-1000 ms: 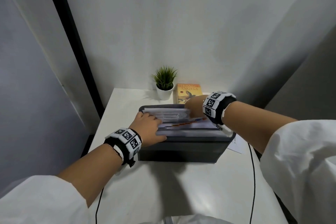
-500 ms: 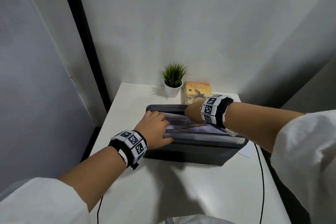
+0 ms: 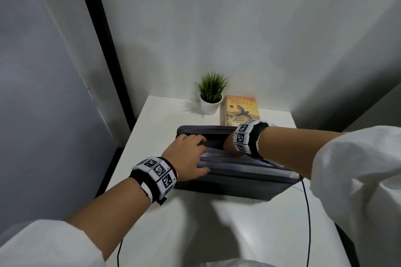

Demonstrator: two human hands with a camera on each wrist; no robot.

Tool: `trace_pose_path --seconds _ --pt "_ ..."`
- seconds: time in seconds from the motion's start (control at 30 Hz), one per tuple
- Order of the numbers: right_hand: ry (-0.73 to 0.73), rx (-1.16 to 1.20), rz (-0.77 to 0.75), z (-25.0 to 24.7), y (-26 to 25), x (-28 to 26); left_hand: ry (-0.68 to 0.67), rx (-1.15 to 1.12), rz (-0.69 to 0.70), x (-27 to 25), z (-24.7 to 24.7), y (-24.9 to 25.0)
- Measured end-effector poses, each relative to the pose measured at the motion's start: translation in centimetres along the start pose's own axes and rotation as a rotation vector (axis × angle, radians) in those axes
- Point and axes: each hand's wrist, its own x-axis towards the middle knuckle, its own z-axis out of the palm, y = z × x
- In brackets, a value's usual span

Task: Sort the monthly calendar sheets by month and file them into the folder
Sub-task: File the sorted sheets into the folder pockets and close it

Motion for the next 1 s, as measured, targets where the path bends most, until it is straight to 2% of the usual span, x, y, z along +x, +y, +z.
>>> trace_pose_path --seconds 0.2,0.4,0.57,0.63,0.7,0.8,1.0 --pt "-0.093 0.151 0.02 -0.7 0.9 -1.5 -0.013 -0.037 -0.012 0.3 -0.1 -0.1" --pt "-0.183 0.259 0.04 1.3 5.6 -5.9 -0.057 -0.024 0.01 0.6 -0.1 -0.5" --pt "0.169 0.531 0.15 5.6 7.4 -7.8 -0.085 -0.033 -0.02 0.9 -0.5 -1.0" --pt "0.253 0.612 0.192 7.2 7.5 -8.1 -0.112 -0.072 -0.047 1.3 -0.9 -0.7" --pt "0.319 0.654 0.208 7.9 7.1 -7.8 -0.138 -0.116 -0.075 1.4 -1.3 -0.9" --pt "0.388 0.692 0.183 9.1 6.8 -7.7 -0.179 -0.099 -0.043 2.4 -1.9 0.0" --pt "0.488 0.8 0.174 11.3 6.7 -7.0 -0.359 0.012 -0.067 5.6 -2.5 3.2"
